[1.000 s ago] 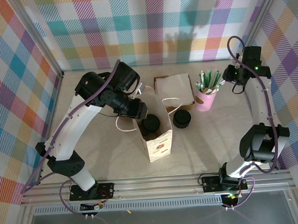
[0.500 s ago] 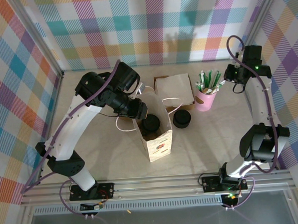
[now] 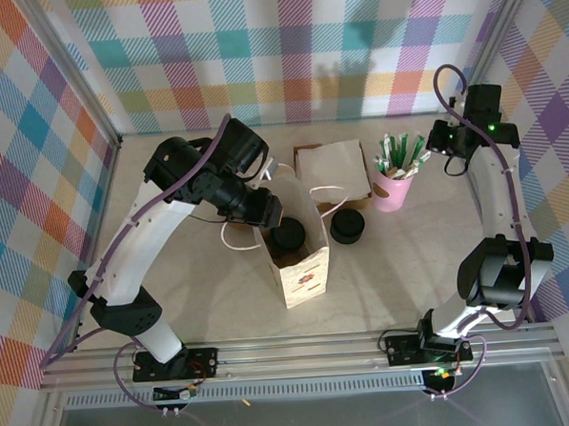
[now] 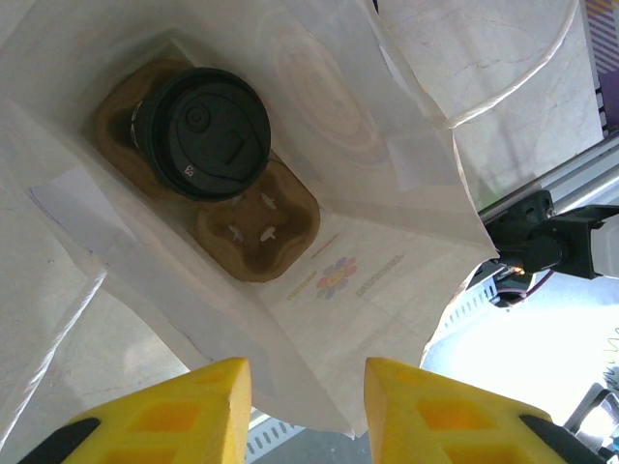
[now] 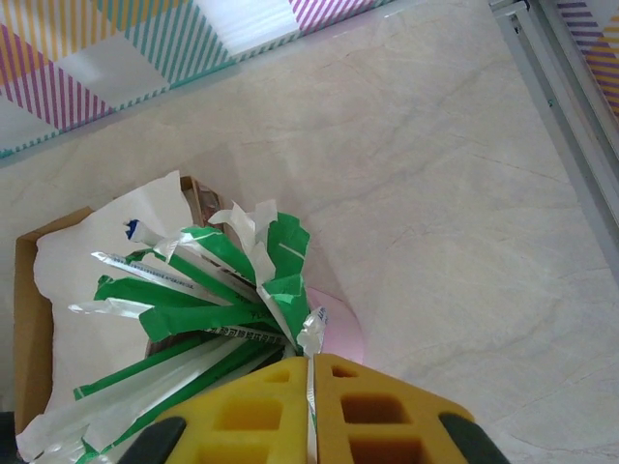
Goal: Pack the takeout coffee
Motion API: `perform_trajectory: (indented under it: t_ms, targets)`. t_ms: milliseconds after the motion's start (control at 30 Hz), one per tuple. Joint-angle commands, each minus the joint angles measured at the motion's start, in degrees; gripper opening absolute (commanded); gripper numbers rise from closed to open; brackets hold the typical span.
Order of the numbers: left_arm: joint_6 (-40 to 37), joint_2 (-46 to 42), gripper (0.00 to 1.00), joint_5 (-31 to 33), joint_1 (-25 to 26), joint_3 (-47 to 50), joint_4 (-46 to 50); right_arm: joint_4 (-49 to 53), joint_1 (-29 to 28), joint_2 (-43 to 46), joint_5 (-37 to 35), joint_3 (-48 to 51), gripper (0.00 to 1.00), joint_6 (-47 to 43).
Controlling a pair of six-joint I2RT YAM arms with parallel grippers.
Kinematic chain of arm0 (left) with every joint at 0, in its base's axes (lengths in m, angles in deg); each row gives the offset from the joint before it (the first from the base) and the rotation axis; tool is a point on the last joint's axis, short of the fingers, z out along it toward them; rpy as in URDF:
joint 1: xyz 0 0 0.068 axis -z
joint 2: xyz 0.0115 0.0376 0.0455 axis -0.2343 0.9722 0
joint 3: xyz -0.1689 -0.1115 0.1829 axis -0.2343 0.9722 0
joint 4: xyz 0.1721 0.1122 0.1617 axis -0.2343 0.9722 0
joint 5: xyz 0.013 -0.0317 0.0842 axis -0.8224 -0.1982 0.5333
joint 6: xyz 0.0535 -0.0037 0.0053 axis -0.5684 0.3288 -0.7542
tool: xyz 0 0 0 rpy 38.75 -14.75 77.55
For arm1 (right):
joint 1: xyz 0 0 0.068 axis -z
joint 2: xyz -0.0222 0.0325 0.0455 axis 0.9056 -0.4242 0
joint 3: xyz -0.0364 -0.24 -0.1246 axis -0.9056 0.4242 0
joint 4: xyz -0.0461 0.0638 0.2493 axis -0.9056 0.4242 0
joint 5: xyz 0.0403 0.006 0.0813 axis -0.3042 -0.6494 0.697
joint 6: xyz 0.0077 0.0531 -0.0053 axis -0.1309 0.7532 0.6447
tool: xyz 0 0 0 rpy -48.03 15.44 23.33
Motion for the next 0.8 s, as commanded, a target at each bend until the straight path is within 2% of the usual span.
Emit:
perform_trajectory:
  t_ms: [0,333,767]
  targets:
    - [0.19,-0.76,0.36,-0.37,0.93,-0.91,4.92,0.46,0.52,-0.16,1.3,-2.06,0.07,-1.19]
    - [0.24,-0.26,0.36,-0.39,1.64,-0.93,4.49,0.99,0.53,0.9,1.07,-1.84,0.0,-2.68]
    - [0.58,-1.31,0.36,-0.29,2.64,1.55,2.71,1.51,0.55,4.86,1.17,1.29,0.0,-1.44]
